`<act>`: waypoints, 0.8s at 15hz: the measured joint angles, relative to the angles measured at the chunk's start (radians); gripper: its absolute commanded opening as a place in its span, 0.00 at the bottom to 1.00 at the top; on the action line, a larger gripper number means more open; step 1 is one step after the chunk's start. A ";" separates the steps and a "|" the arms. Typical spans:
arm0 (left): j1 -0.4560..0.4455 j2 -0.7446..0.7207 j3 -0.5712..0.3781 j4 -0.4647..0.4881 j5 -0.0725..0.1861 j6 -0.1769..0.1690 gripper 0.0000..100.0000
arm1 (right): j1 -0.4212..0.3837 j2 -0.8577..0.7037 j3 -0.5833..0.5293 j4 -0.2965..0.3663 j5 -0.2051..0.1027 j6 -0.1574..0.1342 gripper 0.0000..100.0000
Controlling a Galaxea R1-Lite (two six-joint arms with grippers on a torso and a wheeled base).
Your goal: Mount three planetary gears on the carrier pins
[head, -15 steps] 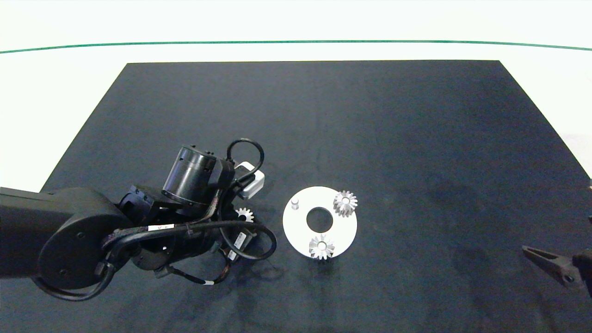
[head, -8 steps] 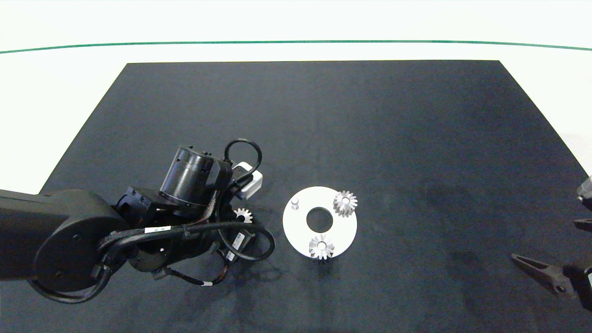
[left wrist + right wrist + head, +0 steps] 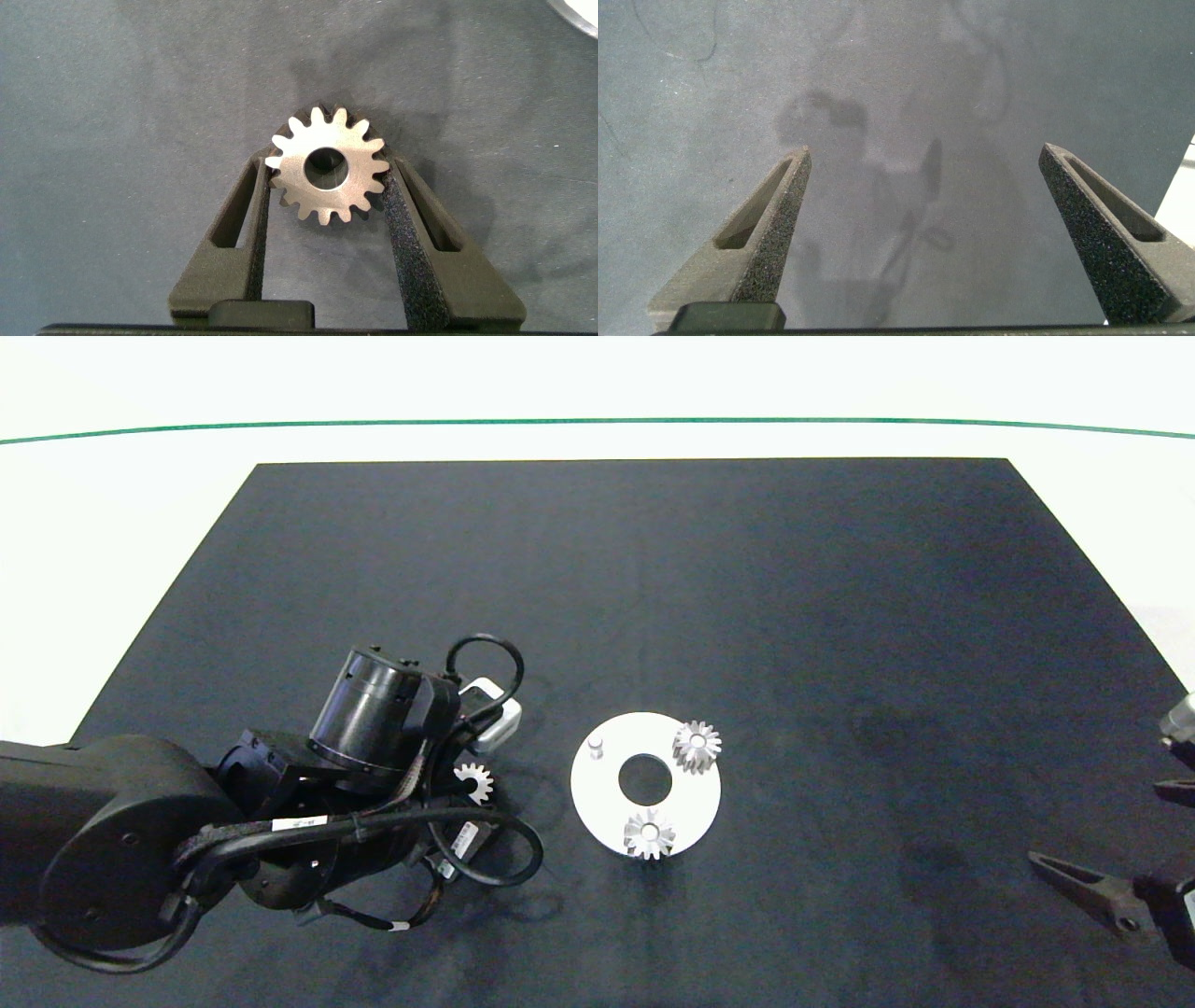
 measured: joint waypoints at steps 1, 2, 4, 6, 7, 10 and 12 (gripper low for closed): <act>0.000 -0.002 -0.003 0.001 0.000 0.000 0.00 | 0.002 -0.001 0.000 0.001 0.000 0.000 1.00; 0.000 -0.001 -0.009 0.001 0.001 -0.001 0.00 | 0.006 -0.003 0.002 0.001 0.000 0.000 1.00; 0.000 -0.002 -0.019 0.003 0.002 -0.001 0.00 | 0.010 -0.003 0.005 0.000 0.000 0.000 1.00; -0.001 -0.005 -0.034 0.029 0.001 0.000 0.00 | 0.011 -0.001 0.006 0.000 0.000 0.000 1.00; 0.000 -0.008 -0.043 0.046 0.001 0.000 0.00 | 0.012 -0.001 0.007 -0.002 0.000 0.000 1.00; 0.000 -0.019 -0.061 0.066 0.000 -0.001 0.00 | 0.012 0.002 0.007 -0.001 0.000 0.000 1.00; 0.000 -0.023 -0.072 0.077 0.000 -0.001 0.00 | 0.012 0.002 0.007 -0.002 0.000 -0.001 1.00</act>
